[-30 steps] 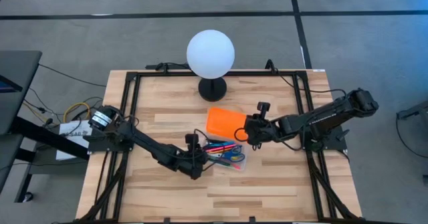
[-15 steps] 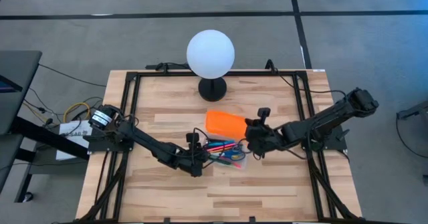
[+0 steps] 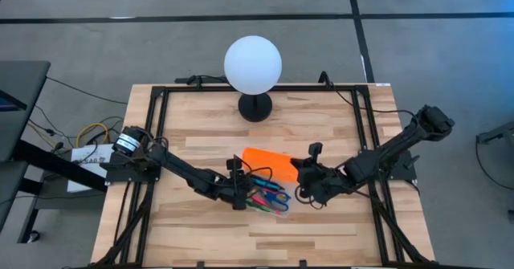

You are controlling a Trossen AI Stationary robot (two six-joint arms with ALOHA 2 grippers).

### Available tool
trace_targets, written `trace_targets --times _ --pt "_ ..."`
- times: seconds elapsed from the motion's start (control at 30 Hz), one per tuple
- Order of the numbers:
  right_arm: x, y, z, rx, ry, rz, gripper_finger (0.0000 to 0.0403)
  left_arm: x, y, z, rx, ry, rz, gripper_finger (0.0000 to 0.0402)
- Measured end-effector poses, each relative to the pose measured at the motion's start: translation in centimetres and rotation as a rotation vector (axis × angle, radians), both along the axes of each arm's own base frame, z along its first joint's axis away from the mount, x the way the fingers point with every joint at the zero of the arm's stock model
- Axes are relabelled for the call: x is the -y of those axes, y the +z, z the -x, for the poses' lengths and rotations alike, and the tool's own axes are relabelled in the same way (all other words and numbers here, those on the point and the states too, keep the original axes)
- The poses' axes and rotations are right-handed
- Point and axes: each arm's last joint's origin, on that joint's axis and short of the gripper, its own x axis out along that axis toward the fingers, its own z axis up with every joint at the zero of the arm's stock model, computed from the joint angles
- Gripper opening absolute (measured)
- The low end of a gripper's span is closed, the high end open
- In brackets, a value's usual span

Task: Pick & place school supplies into a supply box
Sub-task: Close the orange supply box

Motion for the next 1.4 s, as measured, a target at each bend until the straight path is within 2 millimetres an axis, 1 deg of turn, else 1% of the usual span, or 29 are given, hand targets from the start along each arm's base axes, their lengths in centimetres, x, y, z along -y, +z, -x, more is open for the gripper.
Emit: trace_targets --times 0.13,0.47,0.77,0.9,1.1,1.2,1.4 --pt "-0.5 0.0 0.2 0.007 0.019 -0.001 0.0 -0.2 0.1 -0.1 0.006 0.0 0.002 0.0137" --pt "-0.8 0.1 0.2 0.015 0.038 -0.029 0.0 -0.2 0.1 -0.1 0.007 -0.011 -0.006 0.0137" --pt "-2.6 0.6 0.4 0.063 0.144 -0.093 0.0001 -0.2 0.1 -0.1 0.004 -0.013 -0.013 0.0137" --pt "-3.3 0.8 0.6 0.094 0.167 -0.113 0.0001 -0.2 0.1 -0.1 0.004 -0.014 -0.013 0.0137" --pt "-4.0 1.4 0.9 0.094 0.178 -0.101 0.0001 -0.2 0.1 -0.1 0.004 -0.013 -0.012 0.0137" --pt "-3.2 1.2 1.1 0.091 0.071 -0.115 0.0 0.0 0.1 0.0 0.004 -0.019 -0.013 0.0137" --pt "-0.2 0.2 1.0 0.071 -0.19 -0.231 0.0001 0.9 0.7 -0.2 0.004 -0.063 -0.036 0.0137"
